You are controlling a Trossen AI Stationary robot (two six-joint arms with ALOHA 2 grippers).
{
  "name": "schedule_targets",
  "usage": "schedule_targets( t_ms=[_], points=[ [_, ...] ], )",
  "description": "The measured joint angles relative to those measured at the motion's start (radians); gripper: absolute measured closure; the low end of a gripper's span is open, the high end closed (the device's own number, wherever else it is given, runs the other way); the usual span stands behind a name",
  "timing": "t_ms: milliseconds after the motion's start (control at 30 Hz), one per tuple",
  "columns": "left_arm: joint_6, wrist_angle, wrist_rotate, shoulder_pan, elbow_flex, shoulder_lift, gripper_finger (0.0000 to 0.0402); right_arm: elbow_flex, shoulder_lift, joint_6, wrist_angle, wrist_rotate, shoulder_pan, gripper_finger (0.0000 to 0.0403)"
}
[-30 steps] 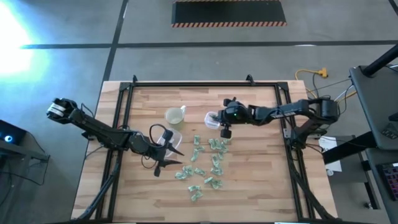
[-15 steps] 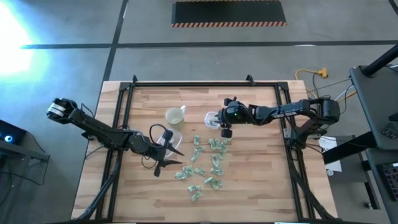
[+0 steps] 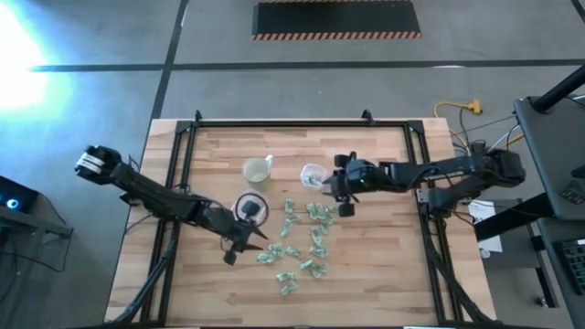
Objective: Pick and place items into bin
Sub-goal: Put the stevia packet into the bottom transparent bin
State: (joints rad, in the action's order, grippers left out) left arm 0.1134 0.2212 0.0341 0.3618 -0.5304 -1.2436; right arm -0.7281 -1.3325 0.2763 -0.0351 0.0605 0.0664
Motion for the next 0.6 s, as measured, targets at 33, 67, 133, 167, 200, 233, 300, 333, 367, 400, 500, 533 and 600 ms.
schedule_targets(
  t_ms=[33, 67, 133, 167, 200, 233, 300, 333, 367, 400, 500, 533, 600],
  points=[
    [0.001, 0.000, 0.000, 0.000, -0.004, -0.018, 0.0267, 0.005, 0.019, -0.002, -0.009, 0.000, -0.013, 0.0271],
    [0.001, -0.001, 0.000, 0.000, -0.009, -0.039, 0.0267, 0.010, 0.038, -0.004, -0.016, 0.000, -0.025, 0.0273],
    [0.001, -0.001, 0.000, 0.000, -0.022, -0.081, 0.0267, 0.023, 0.075, -0.007, -0.020, 0.001, -0.048, 0.0276],
    [0.001, -0.004, 0.000, 0.000, -0.029, -0.101, 0.0267, 0.030, 0.092, -0.007, -0.019, 0.002, -0.057, 0.0278],
    [0.001, -0.002, 0.000, 0.000, -0.041, -0.123, 0.0267, 0.037, 0.109, -0.007, -0.022, 0.002, -0.066, 0.0279],
    [0.001, 0.003, -0.001, 0.000, -0.053, -0.143, 0.0267, 0.043, 0.124, -0.008, -0.022, 0.002, -0.074, 0.0281],
    [0.001, -0.002, -0.003, 0.000, -0.076, -0.177, 0.0267, 0.055, 0.153, -0.012, -0.020, 0.002, -0.084, 0.0284],
    [0.001, -0.001, -0.004, 0.000, -0.090, -0.196, 0.0267, 0.064, 0.169, -0.014, -0.020, 0.003, -0.089, 0.0285],
    [0.001, -0.001, -0.008, 0.000, -0.101, -0.212, 0.0267, 0.071, 0.182, -0.014, -0.022, 0.003, -0.092, 0.0286],
    [0.001, -0.006, -0.012, 0.000, -0.113, -0.227, 0.0267, 0.079, 0.194, -0.014, -0.020, 0.006, -0.095, 0.0287],
    [0.000, -0.009, -0.017, 0.000, -0.151, -0.284, 0.0267, 0.104, 0.228, -0.027, -0.023, 0.016, -0.100, 0.0290],
    [-0.001, -0.028, -0.017, 0.000, -0.163, -0.303, 0.0267, 0.109, 0.236, -0.036, -0.021, 0.018, -0.100, 0.0291],
    [-0.002, -0.074, -0.017, 0.000, -0.192, -0.336, 0.0267, 0.122, 0.256, -0.044, -0.022, 0.020, -0.099, 0.0293]
  ],
)
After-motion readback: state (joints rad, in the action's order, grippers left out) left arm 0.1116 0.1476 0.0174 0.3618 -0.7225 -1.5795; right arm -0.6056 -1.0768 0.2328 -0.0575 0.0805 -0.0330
